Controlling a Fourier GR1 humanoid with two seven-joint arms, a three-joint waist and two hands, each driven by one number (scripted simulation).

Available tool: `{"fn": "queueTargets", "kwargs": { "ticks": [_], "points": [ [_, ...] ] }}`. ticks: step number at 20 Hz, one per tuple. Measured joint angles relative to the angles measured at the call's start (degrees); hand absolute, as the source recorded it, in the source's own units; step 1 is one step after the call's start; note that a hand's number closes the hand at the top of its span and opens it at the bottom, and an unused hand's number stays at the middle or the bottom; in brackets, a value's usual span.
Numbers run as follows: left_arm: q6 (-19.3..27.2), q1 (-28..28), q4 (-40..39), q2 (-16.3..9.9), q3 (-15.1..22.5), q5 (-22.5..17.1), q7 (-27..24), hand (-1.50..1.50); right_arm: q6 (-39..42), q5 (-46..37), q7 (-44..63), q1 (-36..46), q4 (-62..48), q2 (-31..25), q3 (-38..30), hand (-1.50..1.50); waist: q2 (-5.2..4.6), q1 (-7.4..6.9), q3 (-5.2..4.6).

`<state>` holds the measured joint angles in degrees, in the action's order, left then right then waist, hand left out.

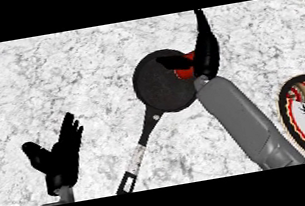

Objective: Pick the can from the plate and place it in the pan

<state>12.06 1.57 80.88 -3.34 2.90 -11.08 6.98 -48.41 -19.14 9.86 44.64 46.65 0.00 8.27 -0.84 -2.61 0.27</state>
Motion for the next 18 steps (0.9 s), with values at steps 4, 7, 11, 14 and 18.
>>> {"fn": "queueTargets", "kwargs": {
  "ticks": [4, 7, 11, 14, 18],
  "points": [
    [0.0, 0.7, 0.1, -0.3, -0.8, -0.3, -0.1, 0.0, 5.9, 9.8, -10.2, -8.0, 7.5, 0.0, -0.1, -1.5, 0.46, 1.35, -0.08],
    [-0.1, 2.2, 1.0, -0.5, -1.0, -0.4, -0.4, 0.0, 11.2, 13.5, -14.6, -14.3, 14.0, 0.0, 1.1, -1.5, 0.81, 2.2, -0.13],
    [0.2, 2.1, 0.7, -0.3, -1.5, -0.2, -0.7, 0.0, 16.0, 16.4, -17.5, -22.7, 22.2, -0.7, 4.5, -1.5, 0.93, 2.65, -0.21],
    [-0.8, 3.2, 2.2, -1.1, -1.9, -0.8, 0.4, 0.0, 15.4, 14.6, -16.3, -29.0, 29.1, -0.6, 8.6, -1.5, 0.98, 2.73, -0.25],
    [-1.1, 1.9, 0.0, -0.5, -2.4, -0.4, -1.0, 0.0, 14.8, 11.5, -14.1, -35.8, 36.3, -0.9, 11.5, -1.5, 1.0, 2.76, -0.19]
  ]
}}
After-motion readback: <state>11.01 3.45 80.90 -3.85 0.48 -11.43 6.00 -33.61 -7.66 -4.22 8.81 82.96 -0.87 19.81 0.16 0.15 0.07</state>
